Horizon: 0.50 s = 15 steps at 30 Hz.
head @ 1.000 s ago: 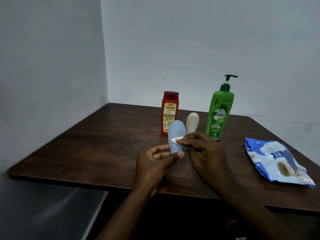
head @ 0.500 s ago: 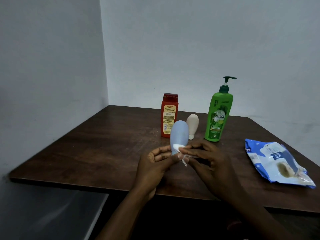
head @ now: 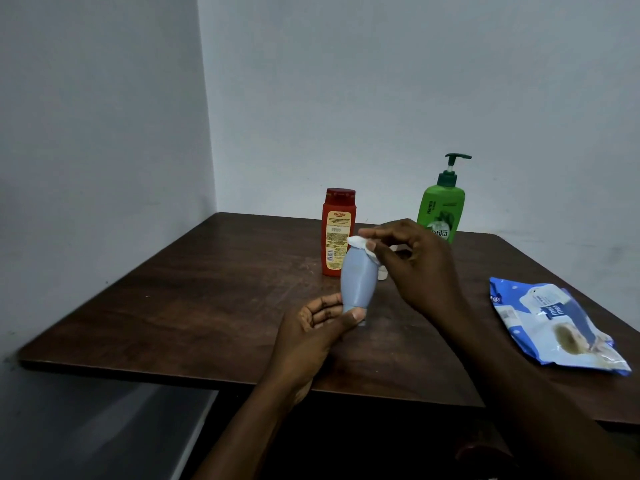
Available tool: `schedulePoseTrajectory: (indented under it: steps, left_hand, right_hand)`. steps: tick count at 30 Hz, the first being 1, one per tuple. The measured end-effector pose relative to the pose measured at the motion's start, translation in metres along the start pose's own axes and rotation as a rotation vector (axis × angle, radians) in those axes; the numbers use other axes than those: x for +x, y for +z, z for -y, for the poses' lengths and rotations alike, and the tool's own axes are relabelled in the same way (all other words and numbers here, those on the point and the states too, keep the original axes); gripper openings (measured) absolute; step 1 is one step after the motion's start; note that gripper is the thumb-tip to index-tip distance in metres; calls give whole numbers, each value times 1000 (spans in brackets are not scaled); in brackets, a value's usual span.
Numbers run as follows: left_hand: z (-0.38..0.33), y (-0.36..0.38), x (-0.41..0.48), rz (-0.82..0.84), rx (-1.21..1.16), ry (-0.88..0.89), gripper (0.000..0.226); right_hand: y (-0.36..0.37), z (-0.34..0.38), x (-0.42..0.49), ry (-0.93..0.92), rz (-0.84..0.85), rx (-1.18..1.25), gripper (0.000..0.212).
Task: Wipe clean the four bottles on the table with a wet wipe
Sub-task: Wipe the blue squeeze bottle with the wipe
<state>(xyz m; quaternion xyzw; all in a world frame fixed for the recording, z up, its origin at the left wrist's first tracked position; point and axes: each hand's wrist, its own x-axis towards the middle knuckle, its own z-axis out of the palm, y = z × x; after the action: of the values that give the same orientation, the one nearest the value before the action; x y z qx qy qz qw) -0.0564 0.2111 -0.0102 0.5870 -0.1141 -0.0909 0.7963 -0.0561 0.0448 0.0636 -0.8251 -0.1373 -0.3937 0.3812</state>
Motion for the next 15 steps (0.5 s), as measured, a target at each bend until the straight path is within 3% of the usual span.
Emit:
schedulePoseTrajectory:
  steps: [4,9,15]
  left_hand:
    - [-1,-2,2,38,-39,-6,29]
    - [-1,-2,2,71,-34,27,37]
    - [2,-4,6,71,-65,13,39]
  right_hand:
    - [5,0,4,57,2,87,20]
    - [16,-4,-9,130,-1,153,25]
    - [24,3,-44,77,39,136,22]
